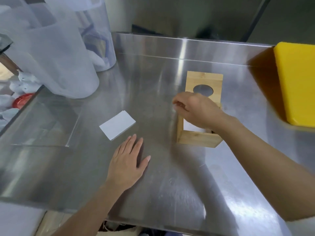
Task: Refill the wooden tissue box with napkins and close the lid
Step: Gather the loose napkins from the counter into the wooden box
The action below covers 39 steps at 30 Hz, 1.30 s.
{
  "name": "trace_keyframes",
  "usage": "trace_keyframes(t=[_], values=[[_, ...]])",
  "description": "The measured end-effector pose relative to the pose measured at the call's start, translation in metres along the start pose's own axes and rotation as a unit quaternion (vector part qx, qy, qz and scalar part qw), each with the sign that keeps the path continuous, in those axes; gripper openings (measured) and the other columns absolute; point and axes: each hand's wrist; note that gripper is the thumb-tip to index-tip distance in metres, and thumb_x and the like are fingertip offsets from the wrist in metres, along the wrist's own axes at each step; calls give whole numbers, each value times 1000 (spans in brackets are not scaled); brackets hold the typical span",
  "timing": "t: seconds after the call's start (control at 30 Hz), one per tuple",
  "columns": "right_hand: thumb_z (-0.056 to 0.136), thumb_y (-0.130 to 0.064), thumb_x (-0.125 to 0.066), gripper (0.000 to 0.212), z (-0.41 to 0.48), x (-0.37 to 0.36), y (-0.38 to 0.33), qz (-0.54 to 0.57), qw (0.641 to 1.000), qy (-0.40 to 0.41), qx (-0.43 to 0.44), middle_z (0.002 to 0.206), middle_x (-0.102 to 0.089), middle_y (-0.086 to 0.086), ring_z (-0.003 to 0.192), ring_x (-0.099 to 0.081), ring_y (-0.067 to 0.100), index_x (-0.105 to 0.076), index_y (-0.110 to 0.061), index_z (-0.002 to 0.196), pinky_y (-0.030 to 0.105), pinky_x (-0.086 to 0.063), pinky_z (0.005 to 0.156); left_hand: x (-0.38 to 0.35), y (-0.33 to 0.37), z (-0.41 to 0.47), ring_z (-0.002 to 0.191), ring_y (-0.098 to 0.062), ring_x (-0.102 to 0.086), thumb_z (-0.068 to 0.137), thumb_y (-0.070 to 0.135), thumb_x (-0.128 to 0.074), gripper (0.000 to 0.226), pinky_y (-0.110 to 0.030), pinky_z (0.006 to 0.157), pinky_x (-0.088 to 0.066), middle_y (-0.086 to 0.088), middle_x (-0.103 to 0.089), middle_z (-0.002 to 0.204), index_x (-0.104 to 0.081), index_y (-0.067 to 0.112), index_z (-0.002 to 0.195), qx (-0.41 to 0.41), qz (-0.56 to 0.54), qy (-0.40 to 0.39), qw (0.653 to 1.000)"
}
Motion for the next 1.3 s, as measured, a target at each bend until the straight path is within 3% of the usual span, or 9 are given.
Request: trace_keyframes(t=[0.13,0.3,0.43,0.8,0.9,1.0,1.1,1.23,1.3], values=[[92,-25,-51,26,20,-24,-22,6,999,-32,20,111,-60,8,98,-57,31,-53,-11,114,40,-49,78,8,-26,-29,137,-25,-30,84,59,-26,69,-40,110,-22,-9,-37,147,-40,17,137,55,23,17,998],[93,-32,-50,47,43,-72,-40,-3,993,-105,53,134,-49,9,119,-49,30,-38,-16,135,40,-42,96,2,-43,-48,143,-23,-13,82,66,-7,75,-39,116,-6,-5,-21,154,-17,26,145,127,59,-10,990],[94,-31,-47,49,59,-111,-47,3,985,-156,80,143,-43,7,129,-41,28,-34,-17,140,42,-33,107,0,-44,-47,140,-25,-24,86,63,-15,69,-39,115,-9,-8,-31,151,-24,26,143,132,85,-16,987],[97,-33,-37,50,114,-162,-60,-35,971,-207,113,155,-25,1,141,-23,17,-23,-22,144,39,-21,106,-3,-46,-47,138,-25,-29,89,61,-26,63,-44,114,-20,-7,-37,148,-30,27,141,133,82,-1,988],[92,-37,-45,52,120,-168,-62,-47,969,-217,105,146,-36,5,132,-32,24,-30,-21,140,39,-22,101,-3,-46,-48,138,-25,-28,89,61,-26,63,-44,114,-19,-7,-36,149,-29,27,142,130,82,5,988],[87,-41,-52,42,125,-169,-64,-57,973,-207,81,121,-50,7,115,-38,26,-46,-16,120,36,-20,84,-3,-46,-47,138,-24,-28,89,61,-27,63,-44,114,-21,-6,-36,149,-30,27,141,131,79,7,988],[86,-42,-55,28,128,-166,-67,-46,967,-248,46,103,-52,8,112,-41,28,-46,-16,91,37,-22,80,-3,-46,-47,138,-24,-29,89,60,-29,62,-44,113,-21,-6,-38,148,-32,27,141,131,73,11,989],[92,-25,-52,28,122,-159,-70,18,959,-282,33,129,-51,17,119,-44,32,-50,-10,114,39,-36,92,-4,-46,-47,138,-24,-29,88,60,-28,62,-43,113,-20,-6,-38,148,-32,28,140,133,72,14,988],[93,-13,-45,5,115,-155,-69,54,960,-274,23,121,-55,19,105,-50,32,-45,-16,96,35,-37,78,-5,-47,-47,138,-23,-28,88,61,-27,62,-42,114,-19,-5,-37,148,-31,28,141,135,73,15,988]])
Point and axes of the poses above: each hand's wrist, its own z-axis towards the middle knuckle, its own x-axis out of the back of the hand, y = z × x
